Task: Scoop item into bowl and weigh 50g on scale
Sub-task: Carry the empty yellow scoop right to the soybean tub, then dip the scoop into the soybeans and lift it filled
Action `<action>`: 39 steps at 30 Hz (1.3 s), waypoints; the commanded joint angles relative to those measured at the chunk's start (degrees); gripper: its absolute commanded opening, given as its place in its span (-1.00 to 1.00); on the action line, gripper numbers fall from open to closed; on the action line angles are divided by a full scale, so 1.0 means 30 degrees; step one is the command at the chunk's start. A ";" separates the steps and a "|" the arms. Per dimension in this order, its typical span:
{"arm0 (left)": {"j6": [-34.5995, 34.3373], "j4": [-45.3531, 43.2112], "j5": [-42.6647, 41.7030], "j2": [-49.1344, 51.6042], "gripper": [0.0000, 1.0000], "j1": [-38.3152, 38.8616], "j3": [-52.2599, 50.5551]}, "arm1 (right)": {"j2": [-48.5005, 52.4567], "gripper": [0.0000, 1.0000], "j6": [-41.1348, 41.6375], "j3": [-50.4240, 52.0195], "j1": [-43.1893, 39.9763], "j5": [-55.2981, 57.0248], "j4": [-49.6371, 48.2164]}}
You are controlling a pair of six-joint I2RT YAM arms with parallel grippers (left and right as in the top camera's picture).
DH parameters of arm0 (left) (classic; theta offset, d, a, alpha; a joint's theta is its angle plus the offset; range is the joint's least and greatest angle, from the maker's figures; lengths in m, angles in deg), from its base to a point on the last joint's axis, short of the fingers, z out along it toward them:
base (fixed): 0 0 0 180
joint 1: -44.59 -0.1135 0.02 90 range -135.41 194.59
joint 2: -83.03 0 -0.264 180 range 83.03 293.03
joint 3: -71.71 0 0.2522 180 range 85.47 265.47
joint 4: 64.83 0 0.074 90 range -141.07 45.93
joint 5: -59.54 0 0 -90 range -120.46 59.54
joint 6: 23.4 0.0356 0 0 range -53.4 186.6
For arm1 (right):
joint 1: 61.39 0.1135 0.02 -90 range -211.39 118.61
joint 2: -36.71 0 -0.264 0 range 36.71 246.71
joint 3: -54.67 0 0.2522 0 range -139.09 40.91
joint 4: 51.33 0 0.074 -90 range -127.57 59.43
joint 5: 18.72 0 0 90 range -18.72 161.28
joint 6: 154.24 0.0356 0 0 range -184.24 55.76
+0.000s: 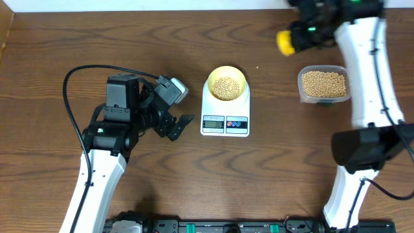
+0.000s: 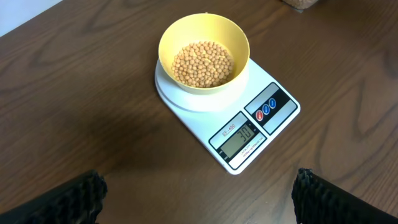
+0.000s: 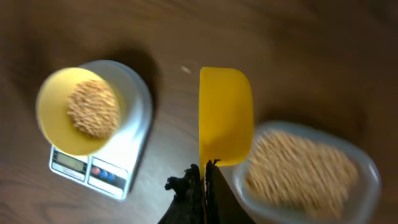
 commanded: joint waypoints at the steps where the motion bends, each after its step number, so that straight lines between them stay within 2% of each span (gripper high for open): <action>1: 0.0182 -0.0007 -0.0087 0.0131 0.95 -0.0051 -0.0080 | -0.0423 -0.98 0.1326 -0.0335 -0.1443 -0.0262 0.1071; 8: 0.0182 -0.0015 -0.0087 0.0131 0.95 -0.0051 -0.0080 | -0.0386 -0.98 0.1290 0.0117 -0.3927 0.0933 0.2259; 16: 0.0182 -0.0015 -0.0087 0.0131 0.95 -0.0051 -0.0080 | -0.0124 -0.98 0.0576 0.3045 -0.4408 0.2004 0.2062; 26: 0.0182 -0.0015 -0.0087 0.0131 0.95 -0.0051 -0.0080 | -0.0124 -0.98 0.0576 0.7038 -0.4656 0.2572 -0.0903; 35: 0.0182 -0.0015 -0.0087 0.0131 0.95 -0.0051 -0.0080 | -0.0124 -0.98 0.0656 0.8786 -0.4677 0.3534 -0.3636; 39: 0.0182 -0.0015 -0.0087 0.0131 0.95 -0.0051 -0.0080 | -0.0117 -0.98 0.0182 0.9428 -0.4750 0.2492 -0.4816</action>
